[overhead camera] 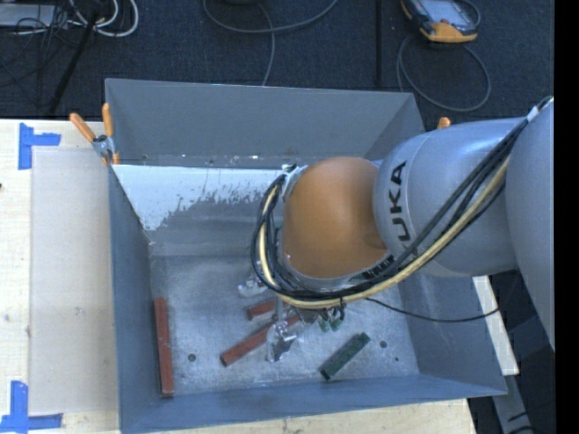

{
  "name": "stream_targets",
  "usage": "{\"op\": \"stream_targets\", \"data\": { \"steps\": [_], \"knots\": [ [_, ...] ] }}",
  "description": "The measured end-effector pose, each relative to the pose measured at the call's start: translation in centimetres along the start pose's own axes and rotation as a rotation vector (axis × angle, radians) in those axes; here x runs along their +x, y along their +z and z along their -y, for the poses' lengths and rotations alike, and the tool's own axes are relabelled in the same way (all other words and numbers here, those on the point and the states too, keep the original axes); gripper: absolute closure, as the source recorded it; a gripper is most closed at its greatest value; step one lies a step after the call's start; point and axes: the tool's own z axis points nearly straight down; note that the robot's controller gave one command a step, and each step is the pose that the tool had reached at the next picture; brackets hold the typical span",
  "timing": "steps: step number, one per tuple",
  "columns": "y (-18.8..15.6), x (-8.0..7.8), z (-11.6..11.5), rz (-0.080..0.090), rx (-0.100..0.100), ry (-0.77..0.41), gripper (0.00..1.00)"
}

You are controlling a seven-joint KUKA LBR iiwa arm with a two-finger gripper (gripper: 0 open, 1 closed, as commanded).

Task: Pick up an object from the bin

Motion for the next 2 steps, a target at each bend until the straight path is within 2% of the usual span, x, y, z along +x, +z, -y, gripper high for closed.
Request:
{"op": "stream_targets", "data": {
  "steps": [1, 2],
  "knots": [
    [4.4, -1.1, 0.2, 0.005, 0.001, -0.153, 0.00],
    [6.2, -1.8, 0.5, 0.015, -0.003, -0.073, 1.00]
  ]
}}
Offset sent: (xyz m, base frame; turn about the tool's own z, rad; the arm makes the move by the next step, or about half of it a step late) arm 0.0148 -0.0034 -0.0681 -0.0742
